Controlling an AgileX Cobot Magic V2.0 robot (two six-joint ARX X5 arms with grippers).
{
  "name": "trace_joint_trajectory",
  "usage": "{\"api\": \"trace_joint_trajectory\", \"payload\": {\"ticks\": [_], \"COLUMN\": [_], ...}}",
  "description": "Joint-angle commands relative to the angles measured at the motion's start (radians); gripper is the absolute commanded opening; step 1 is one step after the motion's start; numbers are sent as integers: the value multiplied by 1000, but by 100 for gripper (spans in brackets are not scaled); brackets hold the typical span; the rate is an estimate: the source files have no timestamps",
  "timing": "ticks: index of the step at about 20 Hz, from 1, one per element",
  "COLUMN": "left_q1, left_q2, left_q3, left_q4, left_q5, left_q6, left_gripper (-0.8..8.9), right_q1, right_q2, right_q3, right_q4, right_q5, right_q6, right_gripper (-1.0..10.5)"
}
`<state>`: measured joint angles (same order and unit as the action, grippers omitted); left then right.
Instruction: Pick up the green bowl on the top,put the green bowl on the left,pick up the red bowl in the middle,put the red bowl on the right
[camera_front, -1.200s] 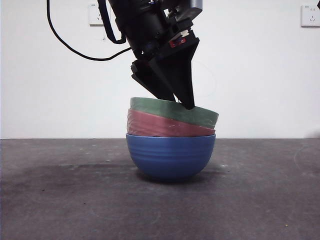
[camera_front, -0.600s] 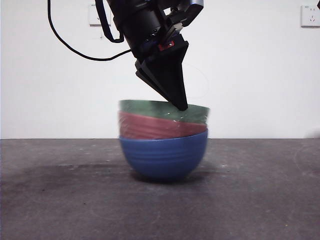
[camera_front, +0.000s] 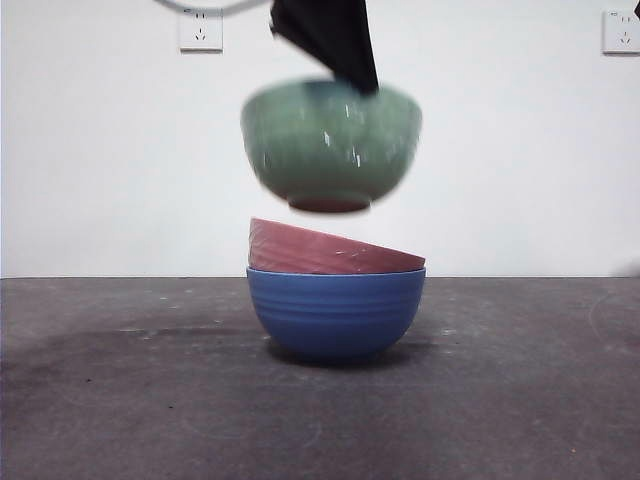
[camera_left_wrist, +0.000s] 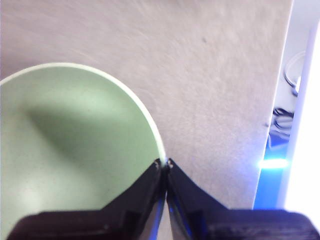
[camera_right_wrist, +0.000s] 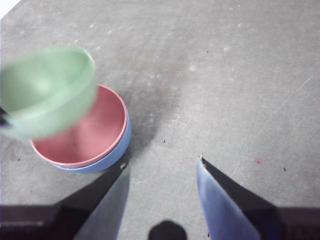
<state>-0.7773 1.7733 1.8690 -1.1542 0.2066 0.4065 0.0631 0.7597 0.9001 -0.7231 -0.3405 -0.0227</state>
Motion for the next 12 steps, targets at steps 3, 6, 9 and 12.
{"api": "trace_joint_trajectory", "payload": {"ticks": [3,6,9,12], "left_q1": [10,45,66,83], "left_q2": [-143,-233,-359,-484], "left_q3": [23,-4,-158,-380], "left_q4": [-99,-140,-67,66], "left_q5": [-182,-217,-286,-290], "left_q6": [-105,-148,-187,-237], "left_gripper": [-6,-6,-6,-7], "right_q1": [-1,-1,-1,-1], "right_q2": [0,0,0,0], "right_q3": [3,3,3,3], "right_q4": [8,8,8,8], "right_q5": [2,2,2,2], "right_q6": [6,6,6,6], "right_gripper": [220,220,220,220]}}
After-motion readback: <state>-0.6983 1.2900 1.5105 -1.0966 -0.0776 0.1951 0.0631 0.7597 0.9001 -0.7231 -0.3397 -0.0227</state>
